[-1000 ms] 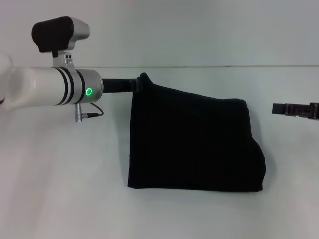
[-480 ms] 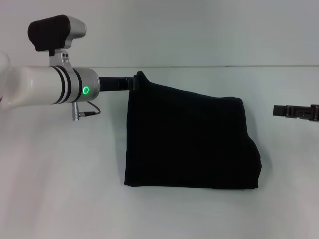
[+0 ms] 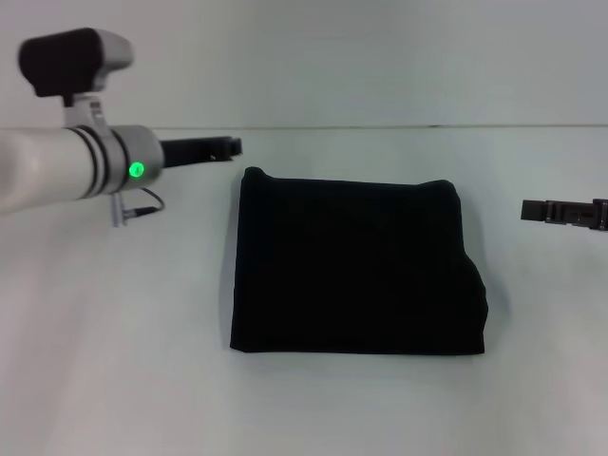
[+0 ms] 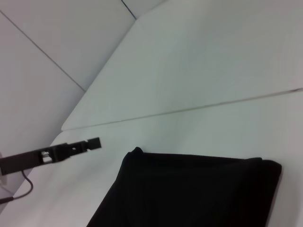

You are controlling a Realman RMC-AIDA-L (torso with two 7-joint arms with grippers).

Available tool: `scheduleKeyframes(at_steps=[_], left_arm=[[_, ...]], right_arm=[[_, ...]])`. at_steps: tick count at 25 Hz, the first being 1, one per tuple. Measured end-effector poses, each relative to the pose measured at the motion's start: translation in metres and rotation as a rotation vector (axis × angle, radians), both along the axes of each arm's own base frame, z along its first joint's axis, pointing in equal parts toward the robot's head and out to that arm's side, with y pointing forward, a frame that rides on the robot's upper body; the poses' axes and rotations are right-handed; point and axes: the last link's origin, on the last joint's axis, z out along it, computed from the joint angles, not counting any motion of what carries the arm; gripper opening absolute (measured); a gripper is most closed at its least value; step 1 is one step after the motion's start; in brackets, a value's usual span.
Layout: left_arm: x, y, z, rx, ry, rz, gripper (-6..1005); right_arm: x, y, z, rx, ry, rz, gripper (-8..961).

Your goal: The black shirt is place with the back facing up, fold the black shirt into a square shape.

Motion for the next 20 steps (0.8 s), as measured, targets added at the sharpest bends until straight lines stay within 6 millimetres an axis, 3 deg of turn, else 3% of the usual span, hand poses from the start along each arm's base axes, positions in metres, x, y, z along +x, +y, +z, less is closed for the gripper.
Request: scheduleKeyframes(at_steps=[2, 8, 13, 20], left_arm=[[-0.005, 0.000, 0.012, 0.034, 0.003, -0.005, 105], [0.003, -0.016, 0.041, 0.013, -0.046, -0.125, 387], [0.025, -0.046, 0.045, -0.085, -0.087, -0.360, 615], [0.034, -0.075, 0.048, -0.097, -0.162, -0.630, 826]], right_arm=[[-0.001, 0.001, 0.002, 0.010, -0.003, 0.009, 736], [-0.012, 0.009, 0.010, 0.088, -0.005, 0.133, 739], [-0.026, 0.012, 0.012, 0.153, -0.028, 0.300, 741], [-0.046, 0.019, 0.001, 0.117, -0.138, 0.487, 890]])
